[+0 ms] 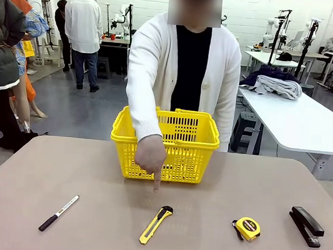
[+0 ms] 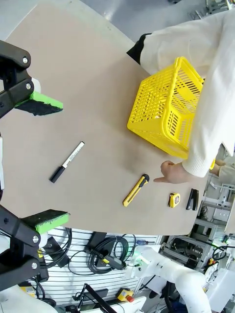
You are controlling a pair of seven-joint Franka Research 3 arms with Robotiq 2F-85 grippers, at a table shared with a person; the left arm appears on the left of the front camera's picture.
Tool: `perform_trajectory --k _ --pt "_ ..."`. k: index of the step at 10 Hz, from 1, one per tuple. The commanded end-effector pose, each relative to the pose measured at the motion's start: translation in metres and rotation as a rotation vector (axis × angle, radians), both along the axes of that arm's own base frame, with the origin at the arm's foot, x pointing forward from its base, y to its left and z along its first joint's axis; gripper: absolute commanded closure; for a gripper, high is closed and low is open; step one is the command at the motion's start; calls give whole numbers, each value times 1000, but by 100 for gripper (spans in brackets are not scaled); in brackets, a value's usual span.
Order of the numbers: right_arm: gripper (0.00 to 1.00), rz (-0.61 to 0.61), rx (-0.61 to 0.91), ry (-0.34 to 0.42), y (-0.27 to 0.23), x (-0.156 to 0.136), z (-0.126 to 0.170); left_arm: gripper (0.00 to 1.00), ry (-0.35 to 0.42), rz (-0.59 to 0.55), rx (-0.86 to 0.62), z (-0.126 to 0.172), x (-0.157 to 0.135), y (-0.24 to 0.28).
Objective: Place the items the person wants into the basket.
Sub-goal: Pick up the item the person points to and place it in the Market Basket.
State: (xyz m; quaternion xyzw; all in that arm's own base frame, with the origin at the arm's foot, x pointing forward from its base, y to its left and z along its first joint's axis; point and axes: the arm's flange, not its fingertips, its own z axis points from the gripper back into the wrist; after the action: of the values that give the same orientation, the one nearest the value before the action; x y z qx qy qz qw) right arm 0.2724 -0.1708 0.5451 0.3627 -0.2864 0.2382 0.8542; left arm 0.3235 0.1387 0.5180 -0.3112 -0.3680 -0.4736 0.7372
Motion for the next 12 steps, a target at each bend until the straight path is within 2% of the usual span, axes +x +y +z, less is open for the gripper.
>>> perform_trajectory --k 1,5,6,7,9,12 --pt "0 10 19 -17 0 1 0 0 -26 -13 -19 0 2 2" --pt "0 10 19 -17 0 1 0 0 -26 -13 -19 0 2 2" --pt "0 10 19 -17 0 1 0 0 -1 1 -3 0 0 0" --pt "0 10 19 -17 0 1 0 0 56 76 100 5 2 -21" --pt "0 10 19 -17 0 1 0 0 154 77 251 14 2 -67" --pt "0 10 19 -17 0 1 0 0 359 57 446 32 1 -166"
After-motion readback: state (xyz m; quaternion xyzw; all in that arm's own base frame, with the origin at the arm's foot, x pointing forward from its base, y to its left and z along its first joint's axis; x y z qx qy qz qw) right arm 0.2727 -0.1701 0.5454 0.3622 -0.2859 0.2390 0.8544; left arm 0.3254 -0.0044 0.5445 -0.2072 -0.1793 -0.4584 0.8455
